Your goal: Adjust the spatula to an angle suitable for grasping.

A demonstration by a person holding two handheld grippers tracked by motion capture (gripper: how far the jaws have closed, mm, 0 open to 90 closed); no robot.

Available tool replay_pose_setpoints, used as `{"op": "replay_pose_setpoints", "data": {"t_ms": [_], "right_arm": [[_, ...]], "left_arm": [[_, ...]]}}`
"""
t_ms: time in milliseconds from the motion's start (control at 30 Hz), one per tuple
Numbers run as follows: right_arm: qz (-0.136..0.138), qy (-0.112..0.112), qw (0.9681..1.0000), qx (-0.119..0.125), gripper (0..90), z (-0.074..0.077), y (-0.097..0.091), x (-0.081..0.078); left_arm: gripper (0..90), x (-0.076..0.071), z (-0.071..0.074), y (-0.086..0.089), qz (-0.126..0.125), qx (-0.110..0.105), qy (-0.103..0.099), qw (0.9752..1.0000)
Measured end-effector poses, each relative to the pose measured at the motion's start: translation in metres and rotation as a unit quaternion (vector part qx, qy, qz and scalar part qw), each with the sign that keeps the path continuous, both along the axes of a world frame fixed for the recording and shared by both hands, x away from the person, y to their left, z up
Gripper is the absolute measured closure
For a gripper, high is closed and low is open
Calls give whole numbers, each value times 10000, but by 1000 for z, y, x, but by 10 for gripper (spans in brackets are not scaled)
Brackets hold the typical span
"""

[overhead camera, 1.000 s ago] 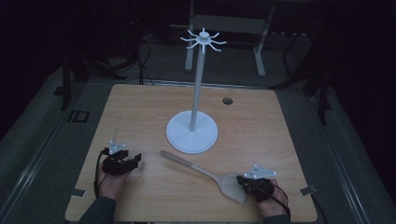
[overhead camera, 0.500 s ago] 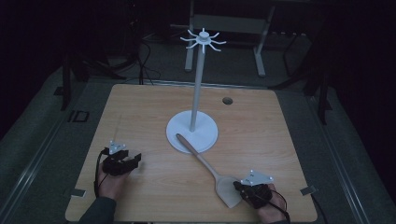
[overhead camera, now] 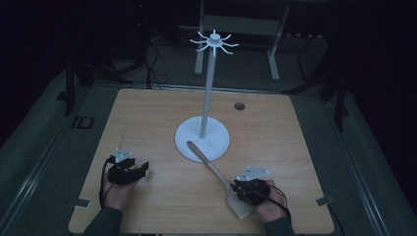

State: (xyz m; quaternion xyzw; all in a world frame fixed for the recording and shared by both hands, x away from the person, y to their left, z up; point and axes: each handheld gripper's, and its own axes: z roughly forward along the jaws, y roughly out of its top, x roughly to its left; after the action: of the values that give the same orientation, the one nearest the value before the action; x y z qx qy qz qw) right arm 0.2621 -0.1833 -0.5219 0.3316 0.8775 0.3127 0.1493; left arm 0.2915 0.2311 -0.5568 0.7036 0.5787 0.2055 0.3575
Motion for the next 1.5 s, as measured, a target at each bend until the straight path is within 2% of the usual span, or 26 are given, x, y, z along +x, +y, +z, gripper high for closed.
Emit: {"op": "replay_pose_setpoints", "data": {"t_ms": [100,133,233,367,433,533,667,767,800,933,967,1000,1033,1133,1367,1400,1500], "right_arm": [[68,97,9998,-143,705,-2,17,14],[68,156,9995,-252,692,-5,26,24],[101,257,9993,-259,683,-8,33,33],[132,385,9984,-402,706,-11,42,41],[183,525,9976,-412,764,-12,45,45],[35,495,9978,-436,780,-12,41,44],[-61,463,9976,-505,783,-11,25,42],[-160,485,9973,-521,783,-11,14,41],[-243,536,9969,-515,782,-10,-1,40],[-277,611,9962,-559,780,-9,-12,41],[-222,670,9956,-617,743,-7,-13,43],[-222,670,9956,-617,743,-7,-13,43],[-197,664,9960,-573,685,-5,-12,44],[-94,592,9971,-475,655,3,-6,49],[71,659,9956,-655,640,16,18,69],[121,771,9940,-767,645,17,28,82],[68,918,9920,-866,643,15,35,93]], "left_arm": [[414,0,0,1,1,-16,-1,10000],[414,0,0,1,-1,-18,-2,10000],[414,0,0,1,-10,-23,-8,10000],[414,0,0,1,-7,-28,-10,10000],[414,0,0,1,-8,-26,-9,10000],[414,0,0,1,2,-33,-12,10000],[414,0,0,1,-5,-27,-6,10000],[414,0,0,1,2,-25,-5,10000],[414,0,0,0,-6,-13,0,10000],[414,0,0,0,-10,-1,-2,10000],[414,0,0,0,-4,-5,1,10000],[414,0,0,0,4,-8,5,10000],[414,0,0,0,13,-24,4,10000],[414,0,0,0,3,-22,4,10000],[414,0,0,1,8,-37,-5,10000],[414,0,0,1,10,-45,-4,10000],[414,0,0,1,10,-48,-3,10000]]}}
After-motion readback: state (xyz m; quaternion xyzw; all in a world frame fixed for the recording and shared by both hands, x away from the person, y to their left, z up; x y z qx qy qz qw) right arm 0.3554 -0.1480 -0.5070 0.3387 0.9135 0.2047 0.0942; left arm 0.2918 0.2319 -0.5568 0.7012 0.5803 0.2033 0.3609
